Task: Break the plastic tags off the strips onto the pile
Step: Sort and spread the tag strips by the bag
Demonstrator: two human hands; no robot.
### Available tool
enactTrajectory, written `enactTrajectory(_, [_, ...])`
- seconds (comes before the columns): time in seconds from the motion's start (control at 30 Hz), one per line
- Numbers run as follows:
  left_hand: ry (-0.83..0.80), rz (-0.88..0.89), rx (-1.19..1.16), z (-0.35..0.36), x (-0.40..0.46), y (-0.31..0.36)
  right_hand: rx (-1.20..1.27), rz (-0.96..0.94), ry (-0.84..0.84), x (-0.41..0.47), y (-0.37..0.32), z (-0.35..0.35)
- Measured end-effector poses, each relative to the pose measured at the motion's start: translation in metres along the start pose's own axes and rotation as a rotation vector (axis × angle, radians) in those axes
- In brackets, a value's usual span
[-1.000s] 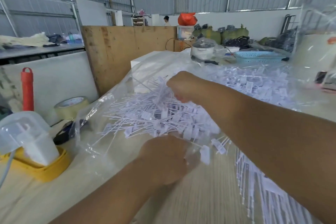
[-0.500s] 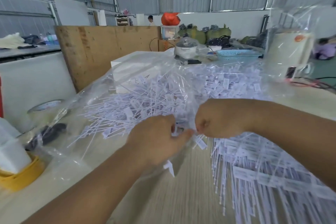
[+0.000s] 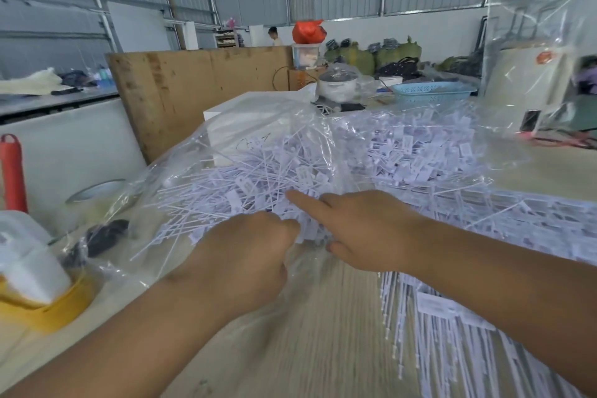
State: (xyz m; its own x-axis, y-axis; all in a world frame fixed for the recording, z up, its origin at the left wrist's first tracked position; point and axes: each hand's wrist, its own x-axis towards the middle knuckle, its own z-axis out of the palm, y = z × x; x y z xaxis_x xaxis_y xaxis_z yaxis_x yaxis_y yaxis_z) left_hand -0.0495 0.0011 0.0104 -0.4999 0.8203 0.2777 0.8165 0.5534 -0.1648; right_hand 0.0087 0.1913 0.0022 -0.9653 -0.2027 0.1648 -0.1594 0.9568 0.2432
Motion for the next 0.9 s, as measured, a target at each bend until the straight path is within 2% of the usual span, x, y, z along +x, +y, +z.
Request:
enactTrajectory(0.13, [0.314,0.049,-0.034,-0.006,0.011,-0.013,-0.017,-0.008,0.013,0.006,-0.005,-0.008])
enactTrajectory(0.2, [0.302,0.109,-0.044,0.006,0.022,-0.012,0.109,-0.003,0.009,0.004,-0.006,-0.016])
enactTrajectory(0.23, [0.244,0.12,-0.03,0.017,0.028,-0.009,0.167,0.014,0.016,0.002,-0.003,-0.019])
enactTrajectory(0.33, [0.11,0.052,-0.038,0.052,0.041,-0.009,0.147,0.151,-0.083,-0.004,0.02,-0.026])
enactTrajectory(0.43, [0.179,-0.019,-0.294,0.058,0.05,-0.006,0.049,0.216,-0.273,-0.014,0.04,-0.02])
enactTrajectory(0.5, [0.199,-0.04,-0.402,0.05,0.051,0.002,0.05,0.214,-0.335,-0.022,0.045,-0.011])
enactTrajectory(0.6, [0.301,-0.031,-0.491,0.033,0.043,0.021,-0.015,0.175,-0.341,-0.026,0.046,0.003])
enactTrajectory(0.7, [0.449,0.129,-0.454,0.02,0.03,0.046,-0.077,0.192,-0.312,-0.021,0.043,0.013])
enactTrajectory(0.77, [0.372,0.266,-0.321,0.024,0.025,0.067,-0.088,0.16,-0.299,-0.018,0.041,0.013])
enactTrajectory(0.8, [0.293,0.274,-0.268,0.028,0.026,0.074,-0.102,0.121,-0.288,-0.018,0.041,0.012])
enactTrajectory(0.9, [0.116,0.089,-0.208,0.044,0.042,0.075,-0.072,0.07,-0.223,-0.021,0.044,0.008])
